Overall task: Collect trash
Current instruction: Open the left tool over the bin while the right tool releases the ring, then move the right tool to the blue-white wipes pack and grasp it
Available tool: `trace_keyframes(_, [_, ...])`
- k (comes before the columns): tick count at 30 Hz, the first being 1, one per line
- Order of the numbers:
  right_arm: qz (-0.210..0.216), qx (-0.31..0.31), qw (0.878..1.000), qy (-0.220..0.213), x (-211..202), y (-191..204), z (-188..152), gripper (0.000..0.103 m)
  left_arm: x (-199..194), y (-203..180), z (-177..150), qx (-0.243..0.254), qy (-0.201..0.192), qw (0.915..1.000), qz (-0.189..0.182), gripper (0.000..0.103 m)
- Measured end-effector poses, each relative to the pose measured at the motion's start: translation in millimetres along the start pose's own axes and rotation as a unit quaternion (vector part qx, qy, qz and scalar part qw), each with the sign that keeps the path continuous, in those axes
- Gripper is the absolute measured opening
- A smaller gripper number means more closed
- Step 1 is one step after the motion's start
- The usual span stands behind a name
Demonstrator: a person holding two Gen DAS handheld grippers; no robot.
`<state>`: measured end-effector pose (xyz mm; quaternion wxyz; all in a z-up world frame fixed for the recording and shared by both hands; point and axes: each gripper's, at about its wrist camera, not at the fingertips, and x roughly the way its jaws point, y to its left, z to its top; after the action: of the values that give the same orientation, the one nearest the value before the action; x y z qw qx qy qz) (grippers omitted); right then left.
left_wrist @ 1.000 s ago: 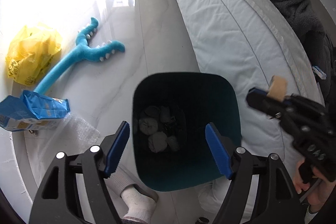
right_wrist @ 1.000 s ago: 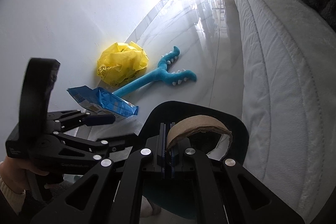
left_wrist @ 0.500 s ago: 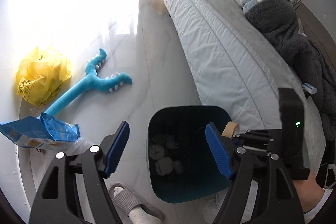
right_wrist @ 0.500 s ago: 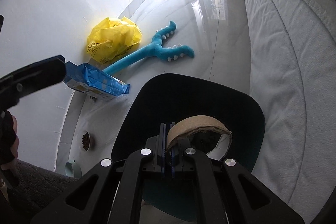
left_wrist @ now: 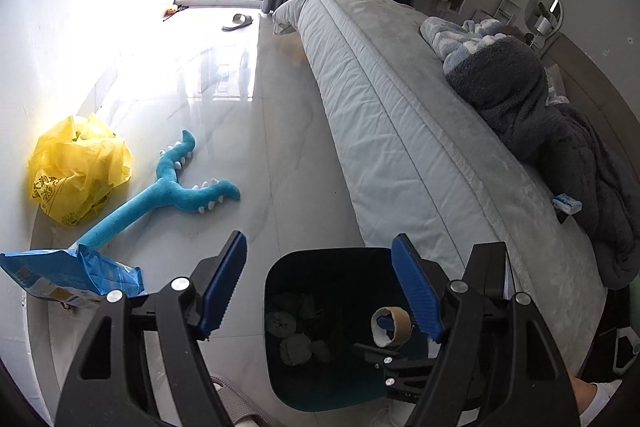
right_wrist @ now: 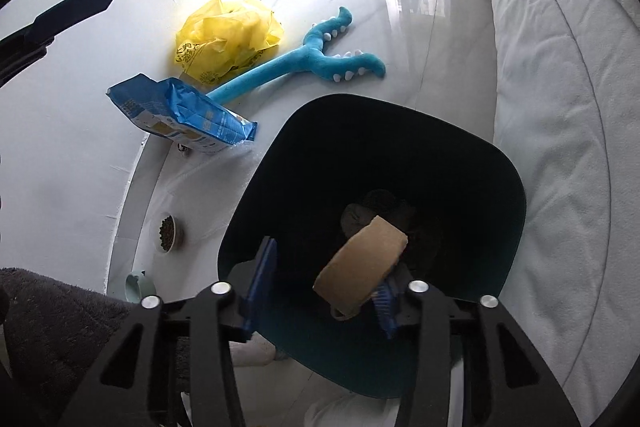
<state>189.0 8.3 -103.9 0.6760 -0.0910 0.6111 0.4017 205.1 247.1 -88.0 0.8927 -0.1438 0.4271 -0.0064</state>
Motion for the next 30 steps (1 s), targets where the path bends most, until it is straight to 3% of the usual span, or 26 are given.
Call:
trace_keyframes(10, [0.008,-0.006,1.0,-0.022,-37,-4,-10,0.047,-13,-27,17,-0.001,-0.038,0.9993,-0.006,0.077])
trace_keyframes(20, [0.005,0.001,0.995,-0.102,-114,-42,-25,0.047,-14,-87,27,0.029,-0.078,0.9961,-0.029,0.078])
trace_keyframes(25, [-0.023,0.02,0.99,-0.135,-146,-71,-34,0.048,-10,-126,26,0.06,-0.09,0.9931,-0.047,0.082])
trace_keyframes(30, [-0.072,0.028,0.981,-0.177,-182,-100,-48,0.056,2,-160,22,0.071,-0.079,0.9926,-0.059,0.083])
